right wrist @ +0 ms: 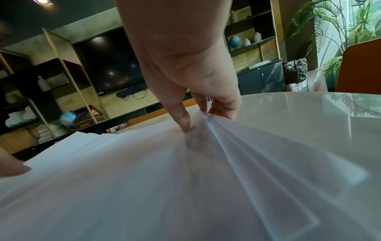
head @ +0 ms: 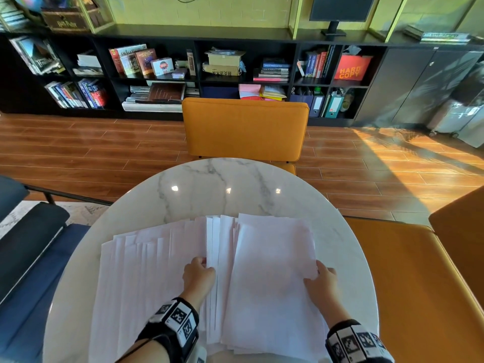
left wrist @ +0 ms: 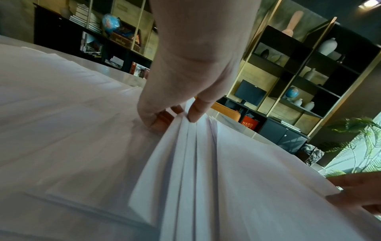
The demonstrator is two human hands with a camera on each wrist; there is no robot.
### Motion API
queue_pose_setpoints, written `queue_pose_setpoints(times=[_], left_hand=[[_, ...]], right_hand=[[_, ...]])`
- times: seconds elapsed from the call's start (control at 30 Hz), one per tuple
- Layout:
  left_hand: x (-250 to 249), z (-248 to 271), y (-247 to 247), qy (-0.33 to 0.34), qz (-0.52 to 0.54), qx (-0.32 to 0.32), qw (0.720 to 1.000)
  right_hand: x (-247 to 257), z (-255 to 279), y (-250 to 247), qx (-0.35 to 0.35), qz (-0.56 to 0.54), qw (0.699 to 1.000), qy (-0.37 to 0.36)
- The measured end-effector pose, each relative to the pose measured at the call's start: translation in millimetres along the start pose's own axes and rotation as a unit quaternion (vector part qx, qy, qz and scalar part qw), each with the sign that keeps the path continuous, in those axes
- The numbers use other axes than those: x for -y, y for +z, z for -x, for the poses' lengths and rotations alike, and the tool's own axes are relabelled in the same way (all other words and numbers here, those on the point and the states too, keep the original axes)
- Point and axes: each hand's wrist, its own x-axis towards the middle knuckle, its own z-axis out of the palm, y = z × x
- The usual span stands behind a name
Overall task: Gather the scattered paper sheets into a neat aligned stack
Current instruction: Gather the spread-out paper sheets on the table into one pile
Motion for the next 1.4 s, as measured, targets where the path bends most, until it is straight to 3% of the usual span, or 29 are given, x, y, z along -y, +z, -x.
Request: queue_pose_setpoints(times=[0.43, 0.63, 0.77, 0.83, 0.9, 1.0, 1.1, 1.23, 1.4], left_hand=[[-5.3, 14.3, 12.4, 0.036, 0.088, -0.034, 0.995], [-0.3, 22.1, 8.9, 0.101, 0.050, 0.025, 0.993], [-8.9, 28.1, 1.2, 0.138, 0.091, 0.043, 0.985], [-12.3, 29.4, -2.6, 0.146, 0.119, 0.056, 0.981], [-13.6, 30.3, -5.5, 0.149, 0.145, 0.063, 0.976], [-13.0, 34.5, -8.9, 0.146, 0.168, 0.075, 0.972], [-7.2, 34.1, -11.4, 0.135, 0.160, 0.070, 0.975], [8.8, 23.2, -23.9, 0.082, 0.103, -0.001, 0.991], [26.5, 7.0, -42.3, 0.001, 0.019, -0.065, 0.998]], right_hand=[[24.3, 20.1, 14.2, 0.093, 0.000, 0.993, -0.075], [19.0, 22.4, 11.1, 0.102, -0.035, 0.991, -0.075], [12.6, 20.7, 10.3, 0.068, -0.106, 0.989, -0.071], [12.1, 25.2, 6.1, 0.076, -0.207, 0.972, -0.077], [12.3, 32.6, 0.0, 0.118, -0.321, 0.935, -0.089], [11.9, 41.5, -2.4, 0.153, -0.380, 0.906, -0.102], [10.7, 39.5, 8.1, 0.115, -0.364, 0.920, -0.090], [5.6, 30.8, 20.0, 0.091, -0.307, 0.945, -0.067], [-0.6, 25.8, 27.2, 0.032, -0.131, 0.987, -0.090]])
